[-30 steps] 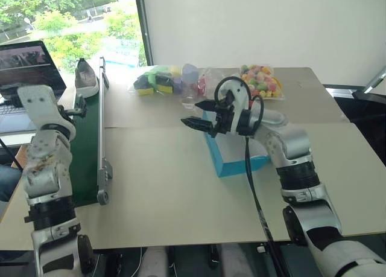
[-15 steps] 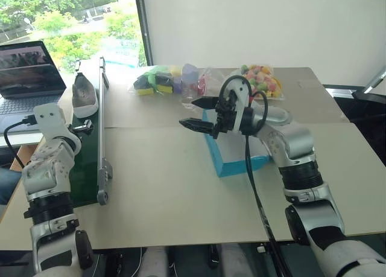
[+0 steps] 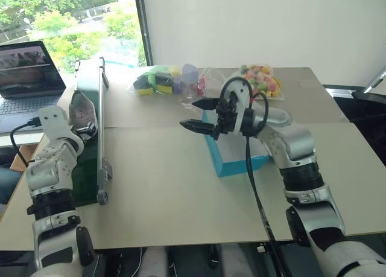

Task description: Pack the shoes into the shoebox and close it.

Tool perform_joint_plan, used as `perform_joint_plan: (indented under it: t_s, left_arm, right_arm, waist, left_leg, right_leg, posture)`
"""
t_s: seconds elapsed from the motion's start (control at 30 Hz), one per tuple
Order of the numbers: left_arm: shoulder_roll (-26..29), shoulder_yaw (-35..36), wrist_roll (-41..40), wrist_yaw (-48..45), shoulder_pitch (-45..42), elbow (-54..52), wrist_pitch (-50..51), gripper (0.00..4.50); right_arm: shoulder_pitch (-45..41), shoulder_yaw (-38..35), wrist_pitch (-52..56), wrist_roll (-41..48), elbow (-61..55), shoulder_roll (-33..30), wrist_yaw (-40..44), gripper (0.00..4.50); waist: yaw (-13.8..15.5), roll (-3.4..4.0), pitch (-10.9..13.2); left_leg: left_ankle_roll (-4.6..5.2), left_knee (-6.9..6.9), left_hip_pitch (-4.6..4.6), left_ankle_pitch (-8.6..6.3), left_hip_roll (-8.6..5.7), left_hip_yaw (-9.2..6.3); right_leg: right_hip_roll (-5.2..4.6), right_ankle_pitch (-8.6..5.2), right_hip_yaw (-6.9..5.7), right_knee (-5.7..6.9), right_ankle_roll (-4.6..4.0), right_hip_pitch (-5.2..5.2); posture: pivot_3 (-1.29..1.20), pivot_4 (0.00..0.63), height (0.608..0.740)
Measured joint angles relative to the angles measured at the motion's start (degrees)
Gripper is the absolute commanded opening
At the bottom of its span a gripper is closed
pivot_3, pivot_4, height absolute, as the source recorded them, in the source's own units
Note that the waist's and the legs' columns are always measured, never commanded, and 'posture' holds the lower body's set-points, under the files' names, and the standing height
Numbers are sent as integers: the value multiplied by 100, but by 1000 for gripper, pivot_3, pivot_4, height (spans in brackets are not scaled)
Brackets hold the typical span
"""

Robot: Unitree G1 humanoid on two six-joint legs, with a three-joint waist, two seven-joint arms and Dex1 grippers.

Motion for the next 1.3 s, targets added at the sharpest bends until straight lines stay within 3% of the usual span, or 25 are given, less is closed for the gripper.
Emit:
perform_joint_plan:
  t_s: [0.07, 0.43, 0.8, 1.03, 1.17, 1.3]
  left_arm:
    - [28, 7, -9, -8, -29, 79, 4, 3760]
    - [-57, 230, -252, 91, -47, 156, 142, 44]
    - [-286, 117, -440, 114, -252, -433, 202, 44]
    - [-1058, -598, -907, 7, -687, -1585, 802, 44]
    - [-1595, -1004, -1112, 42, -905, -1769, 1072, 44]
    - [-2036, -1153, -1234, 182, -1246, -1936, 1276, 44]
  right_arm:
    - [11, -2, 6, 0, 0, -29, -11, 4500]
    - [18, -3, 51, -5, -2, -67, -117, 4500]
    - [15, -165, 321, 76, 10, -39, -438, 4500]
    - [-295, -1123, 1436, 690, 452, 282, -1409, 4500]
    - [-699, -2042, 1903, 1133, 858, 415, -2191, 4500]
    - [-756, -2356, 2137, 1357, 857, 431, -2578, 4500]
  waist:
    - [0, 0, 0]
    - [57, 0, 0]
    - [61, -2, -1]
    - [88, -4, -2]
    - [86, -4, -2]
    - [28, -4, -2]
  left_leg:
    - [0, 0, 0, 0, 0, 0]
    - [0, 1, 0, 0, -1, 0]
    - [-1, 1, -10, 1, -1, 0]
    - [2, 13, -20, 3, -11, 5]
    - [3, 20, -22, 4, -9, -1]
    - [6, 23, -18, 5, -9, -7]
  right_leg:
    - [0, 0, 0, 0, 0, 0]
    - [-9, 1, -6, 2, -5, 2]
    - [-9, 5, -14, -1, -1, 1]
    - [-18, 11, -10, -2, 8, 1]
    - [-3, 12, -11, 2, 9, 1]
    - [4, 12, -10, 2, 9, 10]
  posture:
    - [0, 150, 738]
    - [0, 150, 738]
    - [0, 150, 738]
    - [0, 150, 738]
    - [0, 150, 738]
    - [0, 150, 738]
